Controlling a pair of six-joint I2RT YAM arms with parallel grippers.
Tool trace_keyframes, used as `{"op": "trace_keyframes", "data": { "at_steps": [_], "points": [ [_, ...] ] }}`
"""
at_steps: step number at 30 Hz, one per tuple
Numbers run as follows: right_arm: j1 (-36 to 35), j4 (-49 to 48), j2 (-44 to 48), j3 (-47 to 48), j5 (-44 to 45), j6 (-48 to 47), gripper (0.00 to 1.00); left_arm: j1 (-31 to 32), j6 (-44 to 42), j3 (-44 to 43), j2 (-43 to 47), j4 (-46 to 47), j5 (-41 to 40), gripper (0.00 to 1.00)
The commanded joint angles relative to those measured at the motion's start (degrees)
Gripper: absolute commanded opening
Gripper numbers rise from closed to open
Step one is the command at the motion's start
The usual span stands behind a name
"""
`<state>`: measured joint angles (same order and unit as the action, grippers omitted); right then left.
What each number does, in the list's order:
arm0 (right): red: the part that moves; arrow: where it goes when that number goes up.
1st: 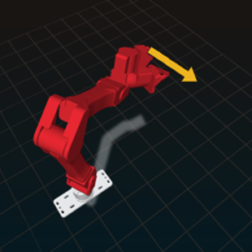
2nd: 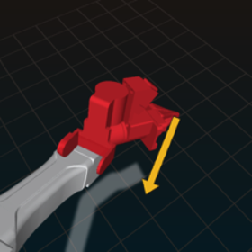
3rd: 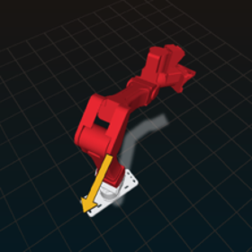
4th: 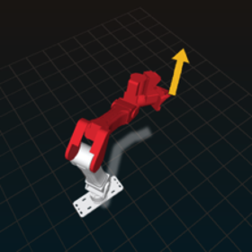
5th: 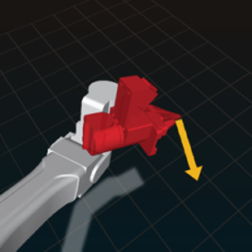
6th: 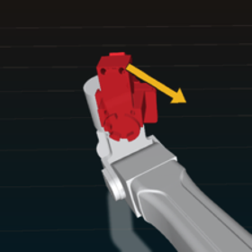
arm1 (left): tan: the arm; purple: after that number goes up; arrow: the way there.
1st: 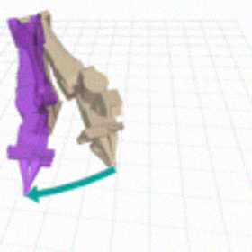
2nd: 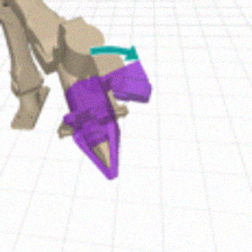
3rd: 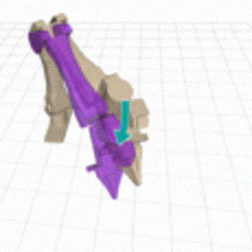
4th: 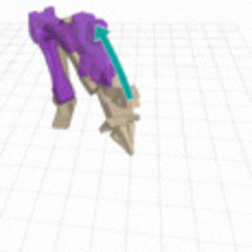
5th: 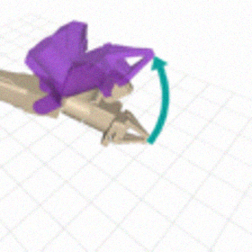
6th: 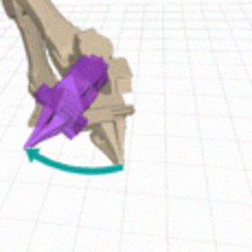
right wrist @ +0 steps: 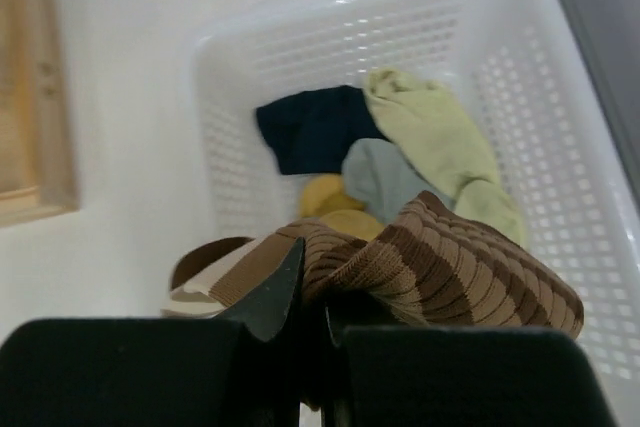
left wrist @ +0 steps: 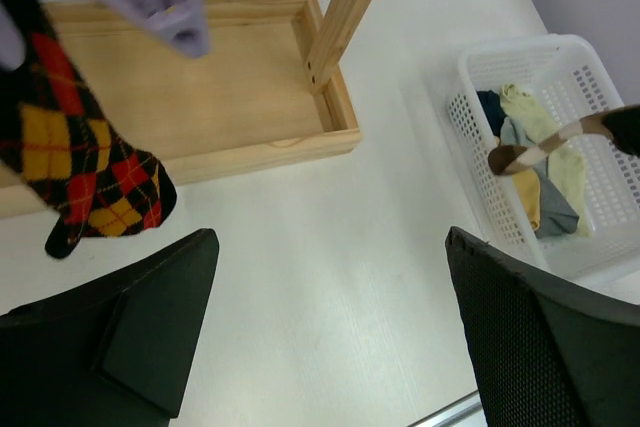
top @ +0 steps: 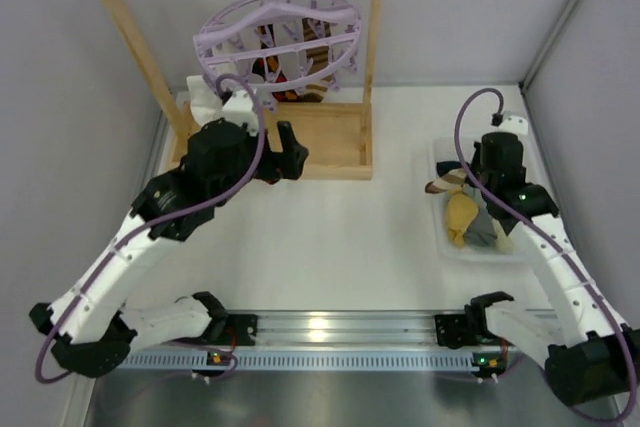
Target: Remove the socks clipped to the hanger
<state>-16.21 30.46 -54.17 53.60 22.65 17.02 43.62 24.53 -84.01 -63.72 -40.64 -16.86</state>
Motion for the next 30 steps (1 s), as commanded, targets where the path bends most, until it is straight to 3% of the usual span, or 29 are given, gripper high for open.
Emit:
{"op": "trace_keyframes", "data": {
  "at_steps": [1, 10, 14, 15, 18, 20, 23, 24, 26, 28, 30],
  "points": [
    [8.88, 2.25, -4.18, 3.17, -3.4, -2.78, 0.0, 0.07, -2.21, 5.68, 8.07, 0.83, -0.18, 0.99],
    [19.89, -6.72, -22.36, 6.59, -6.21, 0.03, 0.01, 0.07, -4.67, 21.5, 22.84, 0.04, -4.32, 0.99],
    [20.07, -8.04, -29.92, 8.88, -9.91, 1.44, 0.19, 0.07, -4.76, 27.92, 25.04, -0.05, -8.7, 0.99],
    [19.73, -7.78, -30.46, 9.41, -10.43, 1.44, 0.43, 0.07, -4.06, 28.54, 25.92, -0.05, -12.54, 0.99],
    [18.06, -6.99, -29.33, 9.33, -7.03, 1.62, 0.67, -0.02, -1.43, 29.86, 28.3, 0.04, -18.27, 0.99],
    [16.65, -6.03, -26.53, 9.15, -5.09, 1.79, 0.77, -0.2, -0.37, 29.95, 31.62, 0.04, -21.71, 0.99],
    [12.09, -4.36, -20.9, 8.97, -1.57, 1.36, 0.86, -1.16, 0.42, 30.92, 36.89, 0.21, -25.05, 0.99],
    [8.42, -4.62, -19.32, 8.54, 1.22, 1.09, 0.94, -1.69, 0.69, 31.27, 38.14, 0.21, -25.76, 0.99],
    [3.05, -6.19, -15.36, 7.75, 5.54, 0.91, 0.99, -2.22, 1.21, 31.54, 40.51, 0.21, -27.08, 0.99],
    [-6.44, -10.65, -13.08, 6.08, 8.63, 1.09, 0.99, -3.1, 1.74, 31.8, 43.41, 0.3, -28.92, 0.99],
    [-14.85, -16.63, -11.93, 2.67, 3.82, 1.88, 1.0, -4.06, 2.27, 31.98, 45.17, 0.3, -29.63, 0.99]
  ]
}}
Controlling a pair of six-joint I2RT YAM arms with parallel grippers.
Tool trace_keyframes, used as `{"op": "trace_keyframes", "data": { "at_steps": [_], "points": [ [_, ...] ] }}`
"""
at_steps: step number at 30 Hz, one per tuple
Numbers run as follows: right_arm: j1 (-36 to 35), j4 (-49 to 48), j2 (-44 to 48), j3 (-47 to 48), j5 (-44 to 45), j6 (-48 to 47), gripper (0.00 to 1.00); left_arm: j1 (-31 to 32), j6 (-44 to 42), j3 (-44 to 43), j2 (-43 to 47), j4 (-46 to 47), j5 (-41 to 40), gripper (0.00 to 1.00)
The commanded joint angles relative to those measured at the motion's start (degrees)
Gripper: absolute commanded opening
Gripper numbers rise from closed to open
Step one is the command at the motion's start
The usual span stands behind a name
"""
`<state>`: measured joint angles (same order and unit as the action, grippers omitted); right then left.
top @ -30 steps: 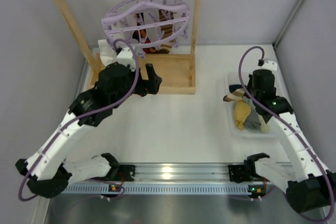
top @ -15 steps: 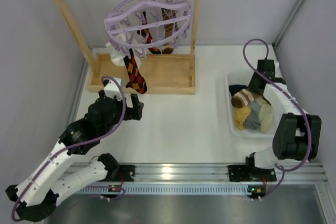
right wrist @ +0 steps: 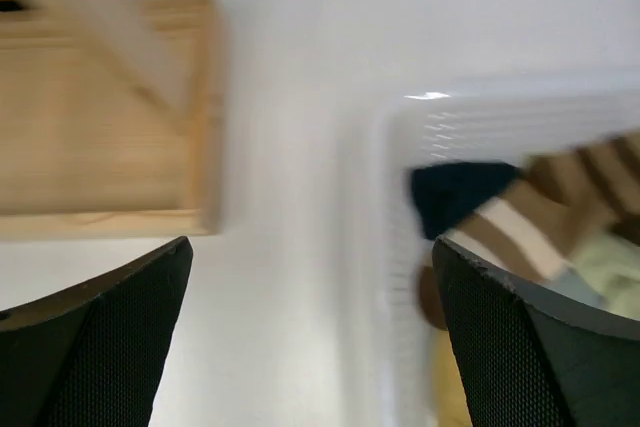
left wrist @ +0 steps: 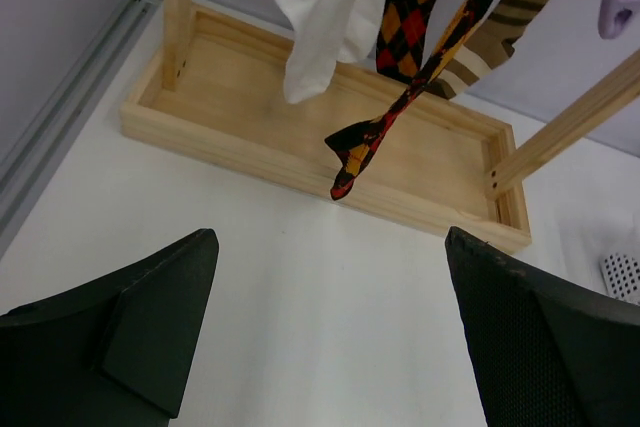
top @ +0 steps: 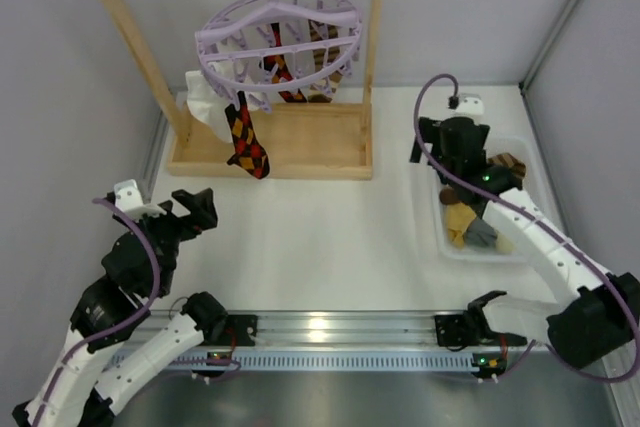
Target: Remove the socks clipped to the hanger
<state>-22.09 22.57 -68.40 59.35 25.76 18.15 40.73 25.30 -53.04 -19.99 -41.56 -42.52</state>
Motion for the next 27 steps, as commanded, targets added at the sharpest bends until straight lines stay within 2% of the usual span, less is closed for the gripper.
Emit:
{"op": "trace_keyframes", "data": {
  "at_steps": [1, 2, 3, 4, 6, 8, 12, 16, 20, 22, 24, 27],
  "points": [
    [-11.46, -16.51, 3.0, -4.67, -0.61, 3.27, 0.99, -1.53, 1.68, 1.18, 2.05, 1.22, -4.15, 0.99],
    [-13.84, -20.77, 3.1, -7.99, -0.71, 4.34, 0.99, -2.14, 2.03, 1.35, 2.49, 1.22, -4.06, 0.99],
    [-19.78, -24.64, 2.58, -8.98, 1.73, 5.04, 0.99, -2.32, 2.21, 1.44, 3.19, 1.13, -3.97, 0.99],
    [-23.58, -29.46, -0.3, -8.99, 4.45, 4.7, 0.99, -2.5, 2.3, 1.53, 3.29, 1.22, -3.88, 0.99],
    [-32.87, -31.61, -4.88, -5.31, 9.21, 4.35, 0.99, -3.11, 2.3, 1.53, 3.46, 1.22, -3.88, 0.99],
    [-36.61, -35.81, -11.82, -1.02, 7.22, 4.52, 0.99, -3.72, 2.12, 1.62, 3.29, 1.22, -3.62, 0.99],
    [-43.9, -36.55, -22.89, 9.88, 8.51, 3.91, 0.99, -4.17, 2.03, 1.71, 3.29, 1.22, -3.01, 0.99],
    [-47.25, -34.52, -33.08, 20.78, 13.34, 5.57, 0.99, -4.34, 2.04, 1.79, 3.46, 1.22, -2.57, 0.99],
    [-48.05, -40.39, -38.64, 27.38, 10.2, 4.18, 1.0, -4.43, 1.95, 1.71, 3.55, 1.22, -2.3, 0.99],
    [-48.14, -37.88, -43.2, 31.77, 10.63, 4.0, 0.99, -4.43, 1.95, 1.8, 3.55, 1.22, -1.95, 0.99],
    [-47.96, -32.53, -49.24, 41.51, 12.29, 1.47, 1.0, -4.43, 1.77, 1.71, 3.47, 1.22, -1.69, 0.99],
    [-47.79, -30.92, -55.85, 51.28, 17.21, -2.23, 1.0, -4.69, 1.68, 1.71, 3.47, 1.22, -1.07, 0.99]
  ]
}}
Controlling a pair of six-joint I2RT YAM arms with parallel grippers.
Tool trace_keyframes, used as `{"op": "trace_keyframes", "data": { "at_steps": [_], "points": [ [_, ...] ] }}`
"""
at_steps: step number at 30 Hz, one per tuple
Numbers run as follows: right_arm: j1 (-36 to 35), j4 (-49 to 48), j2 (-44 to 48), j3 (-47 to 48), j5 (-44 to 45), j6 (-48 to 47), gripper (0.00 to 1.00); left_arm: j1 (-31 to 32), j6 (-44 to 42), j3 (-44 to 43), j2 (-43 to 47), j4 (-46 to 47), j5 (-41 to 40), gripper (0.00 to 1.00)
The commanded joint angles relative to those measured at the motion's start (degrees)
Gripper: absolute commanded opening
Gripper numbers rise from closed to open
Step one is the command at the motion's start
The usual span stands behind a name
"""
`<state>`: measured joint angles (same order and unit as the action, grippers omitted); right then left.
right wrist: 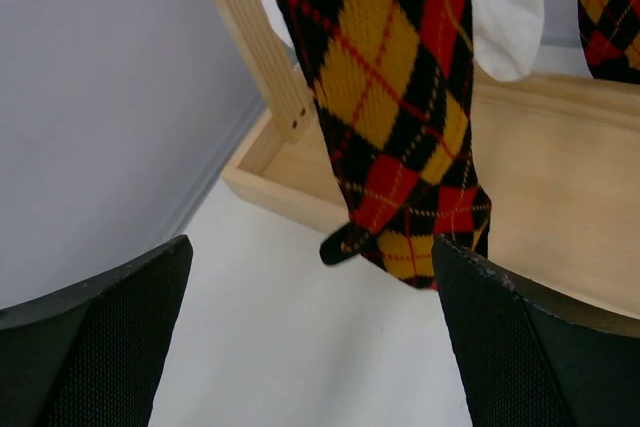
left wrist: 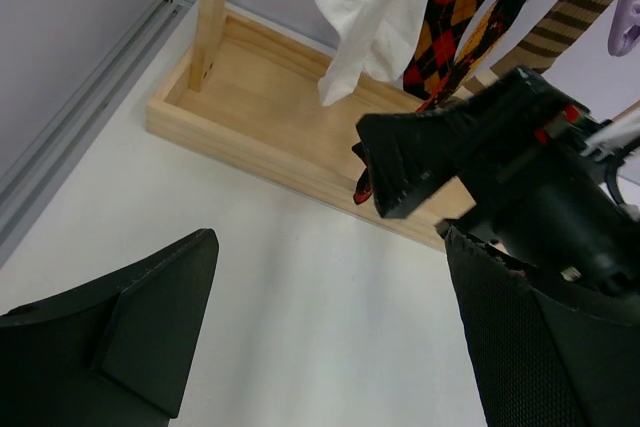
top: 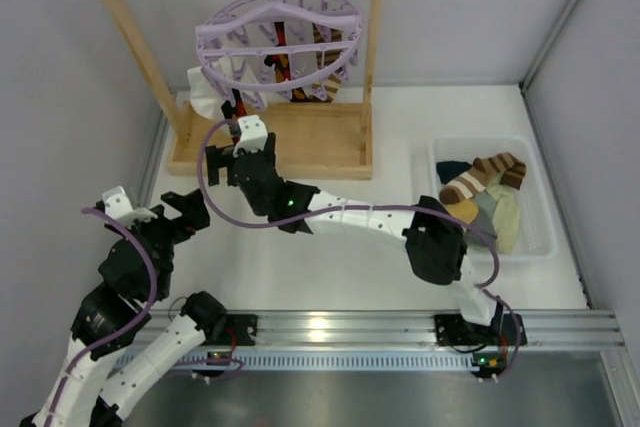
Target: Remove the socks clipped to the hanger
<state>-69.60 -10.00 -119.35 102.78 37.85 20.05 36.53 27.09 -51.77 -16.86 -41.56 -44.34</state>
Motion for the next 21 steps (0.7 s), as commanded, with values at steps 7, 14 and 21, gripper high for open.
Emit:
{"op": "trace_keyframes", "data": {
  "at_steps": [7, 14, 21],
  "points": [
    [2.01, 1.39, -10.9, 13.85, 9.79, -4.14, 0.9, -0.94, -0.29, 0.35, 0.08, 1.31, 1.97, 0.99],
    [3.95, 1.39, -12.13, 13.59, 10.49, -3.88, 0.63, -1.46, -0.64, 0.26, -1.06, 1.39, 3.2, 0.99],
    [4.3, -5.37, -5.04, 2.09, 9.88, -4.06, 0.17, -2.08, -0.2, 0.26, -1.42, 1.39, 3.38, 0.99]
  ]
}}
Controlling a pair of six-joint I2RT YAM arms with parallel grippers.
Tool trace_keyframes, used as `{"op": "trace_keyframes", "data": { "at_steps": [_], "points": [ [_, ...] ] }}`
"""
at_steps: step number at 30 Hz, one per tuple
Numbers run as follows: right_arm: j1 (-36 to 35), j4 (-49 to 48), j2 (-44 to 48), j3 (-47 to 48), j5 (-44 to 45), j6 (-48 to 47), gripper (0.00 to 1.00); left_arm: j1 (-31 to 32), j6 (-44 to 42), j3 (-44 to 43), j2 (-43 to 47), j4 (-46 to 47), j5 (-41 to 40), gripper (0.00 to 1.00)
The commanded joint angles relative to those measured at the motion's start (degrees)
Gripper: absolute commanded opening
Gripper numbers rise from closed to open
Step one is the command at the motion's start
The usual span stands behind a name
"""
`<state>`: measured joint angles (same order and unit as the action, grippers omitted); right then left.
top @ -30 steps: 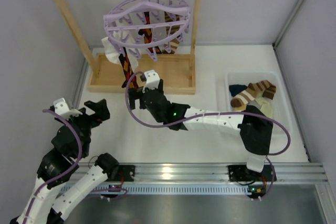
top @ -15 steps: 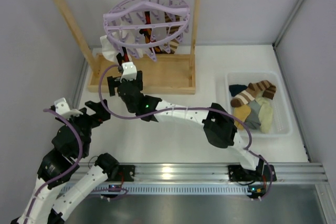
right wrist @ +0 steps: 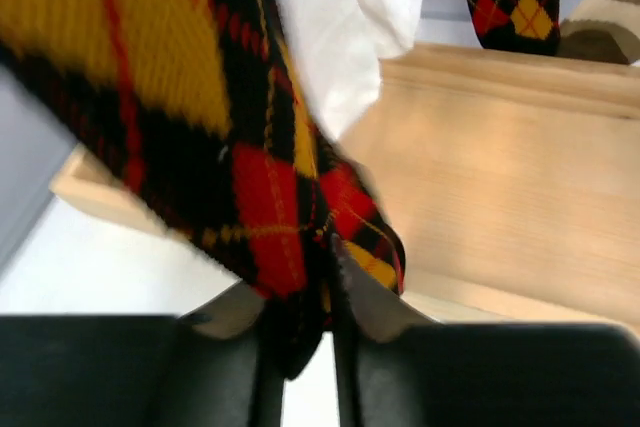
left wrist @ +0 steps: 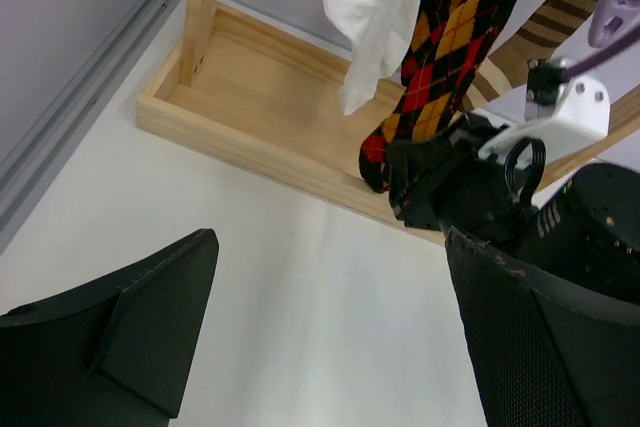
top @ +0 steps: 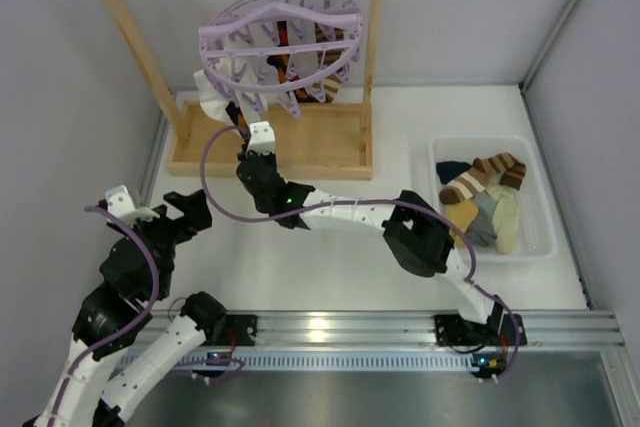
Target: Remove the socks clipped to the hanger
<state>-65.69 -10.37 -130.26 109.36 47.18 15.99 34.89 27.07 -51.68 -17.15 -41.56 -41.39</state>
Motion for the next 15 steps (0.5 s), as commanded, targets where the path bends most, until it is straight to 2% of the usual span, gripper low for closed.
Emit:
{"op": "trace_keyframes", "data": {
  "at_steps": [1, 3, 5, 10, 15],
  "points": [
    [0.39, -8.93, 7.11, -9.73, -0.41, -0.17, 0.13, -0.44, 0.17, 0.35, -1.4, 1.39, 0.43, 0.99],
    [0.39, -13.69, 11.49, -15.47, -1.03, -1.56, 0.08, -0.35, 0.7, 0.18, -2.01, 1.31, 0.52, 0.99],
    [0.39, -17.9, 14.58, -22.5, -1.91, -2.36, 0.07, -0.44, 0.88, -1.05, -4.64, 1.31, 1.56, 0.99],
    [-0.14, -19.07, 24.51, -33.48, -3.94, -3.95, 0.05, -0.44, 2.2, -6.49, -12.28, 1.13, 5.96, 0.99],
    [-0.58, -18.9, 32.41, -40.97, -5.25, -2.81, 0.01, -0.44, 4.92, -17.54, -25.72, 1.22, 13.24, 0.99]
  ]
}}
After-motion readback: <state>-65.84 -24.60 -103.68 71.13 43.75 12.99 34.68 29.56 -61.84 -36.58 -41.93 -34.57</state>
